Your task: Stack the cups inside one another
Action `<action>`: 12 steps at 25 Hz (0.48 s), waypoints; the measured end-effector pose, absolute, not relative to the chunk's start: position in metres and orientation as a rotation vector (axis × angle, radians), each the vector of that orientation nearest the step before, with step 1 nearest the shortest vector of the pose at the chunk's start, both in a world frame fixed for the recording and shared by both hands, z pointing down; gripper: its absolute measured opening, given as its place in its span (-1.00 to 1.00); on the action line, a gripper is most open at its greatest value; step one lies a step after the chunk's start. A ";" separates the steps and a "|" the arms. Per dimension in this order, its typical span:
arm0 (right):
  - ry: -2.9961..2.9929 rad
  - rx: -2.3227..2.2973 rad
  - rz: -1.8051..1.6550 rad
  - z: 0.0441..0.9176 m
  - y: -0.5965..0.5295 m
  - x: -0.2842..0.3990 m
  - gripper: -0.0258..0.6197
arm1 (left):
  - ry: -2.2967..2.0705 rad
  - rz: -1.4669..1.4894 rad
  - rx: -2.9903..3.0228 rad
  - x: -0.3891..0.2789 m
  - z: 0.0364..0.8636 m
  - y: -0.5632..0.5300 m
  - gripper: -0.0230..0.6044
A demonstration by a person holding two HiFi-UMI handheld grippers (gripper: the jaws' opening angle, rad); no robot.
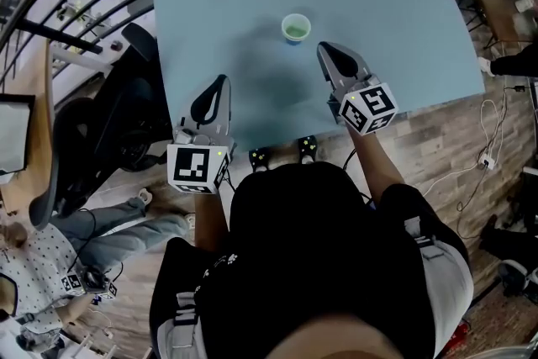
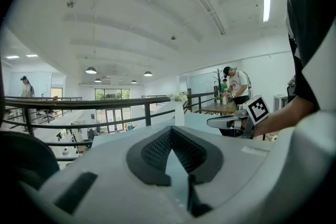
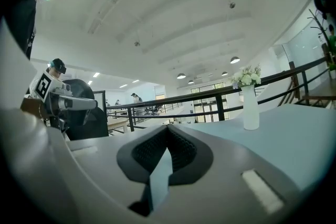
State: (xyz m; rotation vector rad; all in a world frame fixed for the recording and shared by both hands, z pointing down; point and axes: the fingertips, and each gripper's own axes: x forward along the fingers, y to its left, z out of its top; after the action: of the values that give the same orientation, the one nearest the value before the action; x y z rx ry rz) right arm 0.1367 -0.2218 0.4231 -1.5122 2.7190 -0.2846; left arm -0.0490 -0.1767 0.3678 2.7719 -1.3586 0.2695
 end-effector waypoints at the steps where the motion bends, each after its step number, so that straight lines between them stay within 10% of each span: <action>1: 2.723 -1.511 -0.284 0.423 -0.221 0.137 -0.90 | -1.357 0.270 2.773 -0.048 0.368 -0.176 -0.98; 12: 2.750 -1.481 -0.262 0.420 -0.217 0.131 -0.90 | -1.356 0.276 2.773 -0.047 0.369 -0.172 -0.98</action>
State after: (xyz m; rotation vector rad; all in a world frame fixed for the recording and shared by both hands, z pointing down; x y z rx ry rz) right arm 0.1312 -0.2165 0.4199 -1.4813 2.7495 -0.2616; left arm -0.0474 -0.1721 0.3692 2.7725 -1.3563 0.2757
